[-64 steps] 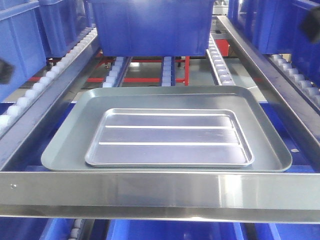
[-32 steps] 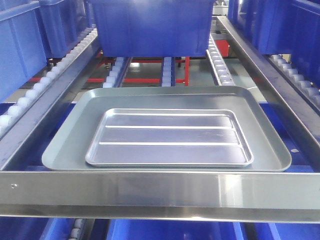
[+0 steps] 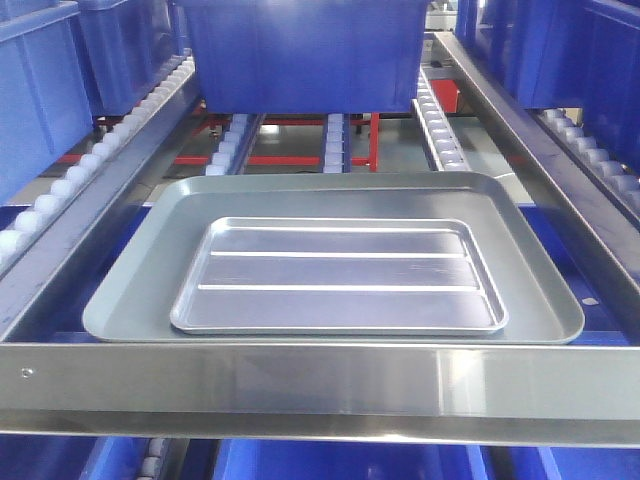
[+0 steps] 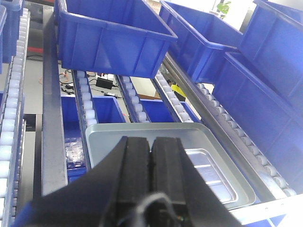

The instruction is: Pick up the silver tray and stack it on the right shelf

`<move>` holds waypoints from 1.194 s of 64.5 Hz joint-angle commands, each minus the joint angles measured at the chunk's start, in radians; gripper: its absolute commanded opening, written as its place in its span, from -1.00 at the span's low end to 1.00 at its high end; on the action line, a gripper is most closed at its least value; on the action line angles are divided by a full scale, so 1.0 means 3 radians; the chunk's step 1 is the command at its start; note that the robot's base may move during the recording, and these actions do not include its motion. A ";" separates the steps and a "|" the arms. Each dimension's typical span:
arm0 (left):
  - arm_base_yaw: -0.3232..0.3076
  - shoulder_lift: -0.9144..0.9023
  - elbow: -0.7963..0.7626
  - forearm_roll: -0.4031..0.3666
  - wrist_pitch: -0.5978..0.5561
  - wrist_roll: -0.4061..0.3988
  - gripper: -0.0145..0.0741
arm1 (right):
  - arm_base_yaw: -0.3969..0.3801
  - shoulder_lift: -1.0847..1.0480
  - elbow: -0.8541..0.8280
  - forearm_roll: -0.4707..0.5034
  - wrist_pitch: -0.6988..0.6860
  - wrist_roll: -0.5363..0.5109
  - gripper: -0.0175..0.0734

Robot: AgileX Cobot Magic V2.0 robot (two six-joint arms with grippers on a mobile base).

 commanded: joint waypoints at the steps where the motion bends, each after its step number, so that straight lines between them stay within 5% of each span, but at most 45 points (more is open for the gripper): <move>1: -0.0013 0.0035 -0.0096 0.0017 -0.0259 0.0002 -0.88 | -0.0006 0.0044 -0.0088 -0.0128 -0.0225 -0.0040 -0.47; 18: -0.0013 0.0026 -0.0096 -0.0090 -0.0259 0.0127 -0.88 | -0.0006 0.0044 -0.0088 -0.0128 -0.0225 -0.0040 -0.47; 24: -0.0013 -0.0007 -0.0096 -0.0854 -0.0207 0.1366 -0.88 | -0.0006 0.0044 -0.0088 -0.0128 -0.0225 -0.0040 -0.47; 29: -0.0013 -0.0007 -0.0096 -0.1108 -0.0207 0.1856 -0.88 | -0.0006 0.0044 -0.0088 -0.0128 -0.0225 -0.0040 -0.47; 35: 0.0127 -0.0015 -0.0081 -0.1108 -0.0207 0.1862 -0.88 | -0.0006 0.0044 -0.0088 -0.0128 -0.0225 -0.0040 -0.47; 48: 0.1082 -0.0332 0.0317 -0.1460 -0.0271 0.1941 -0.88 | -0.0006 0.0044 -0.0088 -0.0128 -0.0225 -0.0040 -0.47; 58: 0.1691 -0.0729 0.0776 -0.1499 -0.0310 0.1947 -0.88 | -0.0006 0.0049 -0.0088 -0.0128 -0.0225 -0.0040 -0.47; 64: 0.1888 -0.0710 0.1021 -0.1612 -0.0437 0.1947 -0.88 | -0.0006 0.0047 -0.0088 -0.0128 -0.0213 -0.0040 -0.47; 77: 0.1926 -0.0716 0.1628 -0.1576 -0.1299 0.1947 -0.88 | -0.0006 0.0047 -0.0088 -0.0128 -0.0212 -0.0040 -0.47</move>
